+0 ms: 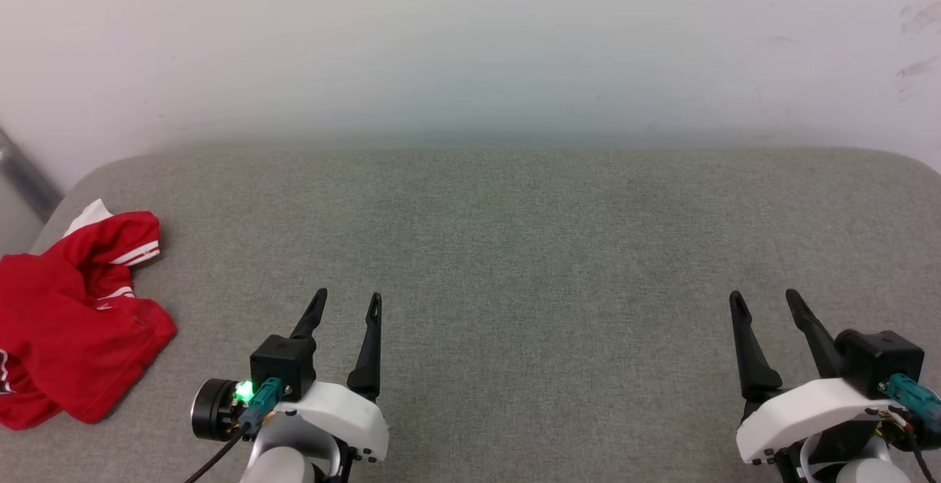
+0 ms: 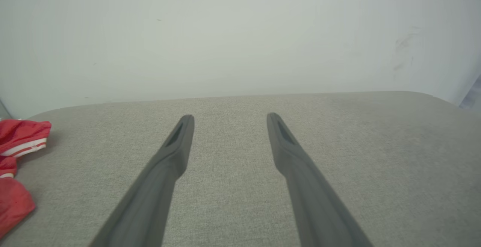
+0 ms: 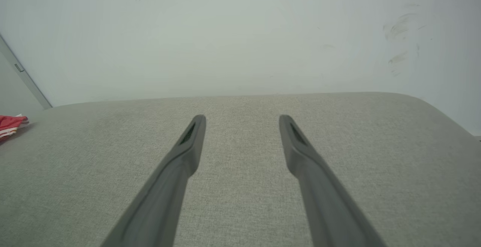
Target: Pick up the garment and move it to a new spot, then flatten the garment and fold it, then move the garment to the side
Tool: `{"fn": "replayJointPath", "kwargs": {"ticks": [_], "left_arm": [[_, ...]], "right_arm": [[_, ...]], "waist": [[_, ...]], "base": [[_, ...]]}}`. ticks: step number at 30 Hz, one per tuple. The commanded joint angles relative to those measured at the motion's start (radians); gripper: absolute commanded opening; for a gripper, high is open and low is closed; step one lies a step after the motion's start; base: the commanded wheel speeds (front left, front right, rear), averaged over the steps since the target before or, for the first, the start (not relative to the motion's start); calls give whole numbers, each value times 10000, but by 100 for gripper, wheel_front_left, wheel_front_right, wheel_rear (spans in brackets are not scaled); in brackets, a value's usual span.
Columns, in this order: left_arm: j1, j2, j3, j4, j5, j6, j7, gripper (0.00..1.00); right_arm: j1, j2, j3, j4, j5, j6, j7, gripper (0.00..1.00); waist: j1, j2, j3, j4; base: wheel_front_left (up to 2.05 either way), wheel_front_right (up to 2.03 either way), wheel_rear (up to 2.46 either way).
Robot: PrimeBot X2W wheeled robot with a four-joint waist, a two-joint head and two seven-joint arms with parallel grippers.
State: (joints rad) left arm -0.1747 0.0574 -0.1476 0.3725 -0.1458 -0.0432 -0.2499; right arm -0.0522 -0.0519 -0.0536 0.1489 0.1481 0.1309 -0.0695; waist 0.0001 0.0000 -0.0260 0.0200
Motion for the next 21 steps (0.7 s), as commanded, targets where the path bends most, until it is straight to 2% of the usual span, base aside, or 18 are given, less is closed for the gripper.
{"fn": "replayJointPath", "kwargs": {"ticks": [1,7,21], "left_arm": [[-145,32,-23,23,146,49,-68,100],[-175,11,-53,148,433,116,-175,100],[-206,-23,48,365,119,194,-157,100]], "right_arm": [[-100,23,10,11,-120,-3,-56,100],[-101,25,-2,97,-447,-3,-140,100],[-191,25,38,319,-253,-3,-201,100]], "waist": [[-1,0,-1,-1],[-1,0,3,5],[-1,0,38,53]], "base": [[0,0,0],[0,0,0],[0,0,0]]}}
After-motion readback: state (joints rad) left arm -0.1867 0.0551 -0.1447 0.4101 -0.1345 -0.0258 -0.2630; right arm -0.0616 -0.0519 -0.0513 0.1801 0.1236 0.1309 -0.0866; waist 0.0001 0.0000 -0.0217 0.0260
